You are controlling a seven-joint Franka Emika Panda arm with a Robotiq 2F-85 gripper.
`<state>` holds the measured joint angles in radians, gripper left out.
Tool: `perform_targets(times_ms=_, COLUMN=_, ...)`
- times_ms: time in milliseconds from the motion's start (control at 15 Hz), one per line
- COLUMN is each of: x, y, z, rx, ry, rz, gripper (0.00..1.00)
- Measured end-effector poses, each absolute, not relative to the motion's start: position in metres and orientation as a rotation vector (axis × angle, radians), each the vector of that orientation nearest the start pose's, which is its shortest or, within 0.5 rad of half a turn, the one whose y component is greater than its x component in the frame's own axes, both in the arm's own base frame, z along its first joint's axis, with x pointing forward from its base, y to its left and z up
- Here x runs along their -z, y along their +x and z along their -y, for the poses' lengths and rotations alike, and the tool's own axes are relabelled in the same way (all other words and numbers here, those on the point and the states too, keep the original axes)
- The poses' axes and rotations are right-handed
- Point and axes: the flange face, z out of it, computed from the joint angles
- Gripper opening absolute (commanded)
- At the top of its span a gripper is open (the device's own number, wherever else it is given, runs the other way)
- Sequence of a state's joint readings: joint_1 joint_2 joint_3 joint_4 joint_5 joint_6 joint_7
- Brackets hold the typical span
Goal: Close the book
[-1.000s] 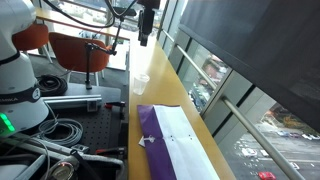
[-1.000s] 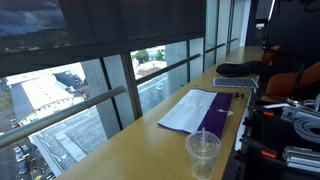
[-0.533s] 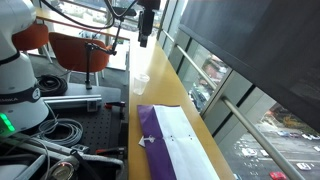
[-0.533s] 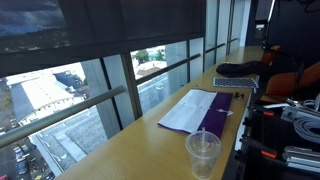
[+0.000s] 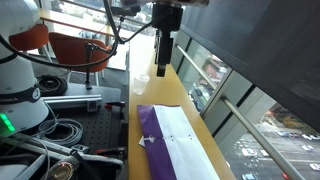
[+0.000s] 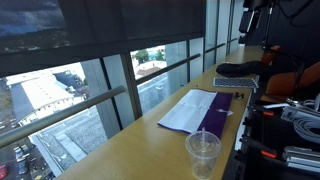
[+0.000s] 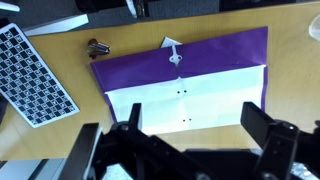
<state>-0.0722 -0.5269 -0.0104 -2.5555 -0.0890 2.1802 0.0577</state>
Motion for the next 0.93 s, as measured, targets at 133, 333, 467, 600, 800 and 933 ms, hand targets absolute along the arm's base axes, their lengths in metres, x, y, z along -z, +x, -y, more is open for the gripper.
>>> perform_targets(times_ms=133, x=-0.453, y=0.41, z=0.069, rx=0.252, ry=-3.184, rz=-0.19, gripper=1.0)
perform_targets(times_ms=333, x=-0.448, y=0.444, z=0.1, rx=0.234, ry=-3.182, rz=-0.26, gripper=1.0)
perform_targets(times_ms=467, x=-0.443, y=0.472, z=0.115, rx=0.216, ry=-3.19, rz=-0.291, gripper=1.0)
perform_targets(times_ms=600, x=-0.434, y=0.502, z=0.133, rx=0.205, ry=-3.198, rz=-0.325, gripper=1.0)
perform_targets(times_ms=800, x=-0.416, y=0.542, z=0.164, rx=0.202, ry=-3.211, rz=-0.346, gripper=1.0)
perform_targets(times_ms=933, x=-0.402, y=0.565, z=0.183, rx=0.209, ry=-3.199, rz=-0.327, gripper=1.0)
